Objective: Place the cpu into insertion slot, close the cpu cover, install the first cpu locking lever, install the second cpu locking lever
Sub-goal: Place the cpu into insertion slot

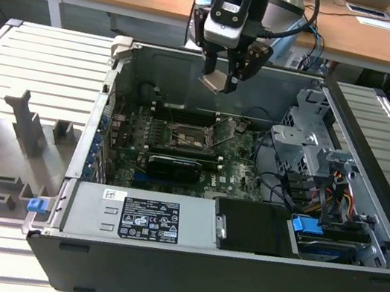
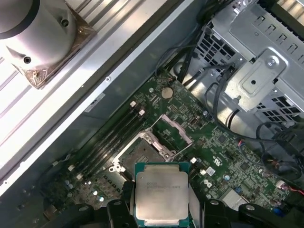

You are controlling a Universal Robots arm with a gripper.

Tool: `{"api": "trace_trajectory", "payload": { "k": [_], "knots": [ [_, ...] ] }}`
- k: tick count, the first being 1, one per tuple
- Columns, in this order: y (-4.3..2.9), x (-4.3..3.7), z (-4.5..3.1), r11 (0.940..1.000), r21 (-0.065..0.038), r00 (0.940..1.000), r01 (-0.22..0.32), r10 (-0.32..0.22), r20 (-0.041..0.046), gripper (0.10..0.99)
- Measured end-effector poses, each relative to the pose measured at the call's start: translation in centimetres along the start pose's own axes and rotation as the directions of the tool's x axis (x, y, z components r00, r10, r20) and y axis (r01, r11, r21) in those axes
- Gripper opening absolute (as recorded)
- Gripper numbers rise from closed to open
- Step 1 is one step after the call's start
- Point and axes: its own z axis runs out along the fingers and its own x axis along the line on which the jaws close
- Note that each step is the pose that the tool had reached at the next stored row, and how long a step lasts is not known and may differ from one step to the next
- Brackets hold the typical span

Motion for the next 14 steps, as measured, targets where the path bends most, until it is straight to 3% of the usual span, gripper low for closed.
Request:
{"api": "trace_trajectory", "payload": {
  "k": [6, 14],
  "knots": [
    [-0.01, -0.01, 0.15, 0.9940, -0.003, 0.9940, -0.109, 0.109, 0.0088, 0.537],
    [-0.06, -0.02, 0.69, 0.9858, -0.005, 0.9858, -0.168, 0.168, 0.0135, 0.537]
  ]
}}
